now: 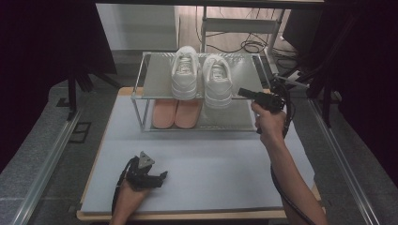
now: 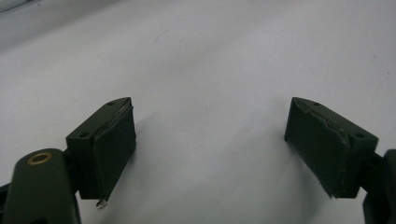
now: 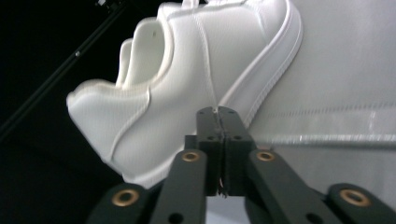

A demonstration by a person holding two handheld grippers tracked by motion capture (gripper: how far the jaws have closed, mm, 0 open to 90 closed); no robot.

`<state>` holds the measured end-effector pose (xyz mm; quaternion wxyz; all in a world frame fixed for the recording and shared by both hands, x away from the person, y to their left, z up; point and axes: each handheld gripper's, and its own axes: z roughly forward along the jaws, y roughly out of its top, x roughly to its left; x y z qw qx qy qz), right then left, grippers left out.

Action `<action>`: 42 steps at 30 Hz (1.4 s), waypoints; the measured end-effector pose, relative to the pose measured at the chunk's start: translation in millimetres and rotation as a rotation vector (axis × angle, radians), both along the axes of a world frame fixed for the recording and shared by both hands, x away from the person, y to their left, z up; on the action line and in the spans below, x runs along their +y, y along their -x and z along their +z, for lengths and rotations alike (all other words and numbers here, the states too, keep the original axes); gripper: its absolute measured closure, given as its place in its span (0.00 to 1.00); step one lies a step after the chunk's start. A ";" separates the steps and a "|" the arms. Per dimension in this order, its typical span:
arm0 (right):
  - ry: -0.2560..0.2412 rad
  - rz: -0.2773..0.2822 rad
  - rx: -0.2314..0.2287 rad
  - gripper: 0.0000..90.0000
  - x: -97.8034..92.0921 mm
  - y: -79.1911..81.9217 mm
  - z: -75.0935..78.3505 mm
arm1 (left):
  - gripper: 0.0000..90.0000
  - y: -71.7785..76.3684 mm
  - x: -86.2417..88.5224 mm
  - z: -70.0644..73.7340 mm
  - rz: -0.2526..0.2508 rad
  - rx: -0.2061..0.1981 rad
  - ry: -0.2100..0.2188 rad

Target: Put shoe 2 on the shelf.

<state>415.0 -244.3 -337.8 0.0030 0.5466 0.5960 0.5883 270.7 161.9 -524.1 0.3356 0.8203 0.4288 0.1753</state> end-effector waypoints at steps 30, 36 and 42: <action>0.125 -0.068 -0.070 1.00 48.5 -15.3 -11.6 | 0.18 -0.1 -0.2 -0.1 0.000 0.000 0.003; 0.118 -0.110 -0.009 1.00 43.8 -42.4 -19.8 | 0.18 -0.6 0.8 -0.1 -0.001 0.007 0.005; 0.143 -0.119 0.018 1.00 55.2 -59.1 -22.0 | 0.18 -0.5 0.6 -0.1 0.002 0.008 0.007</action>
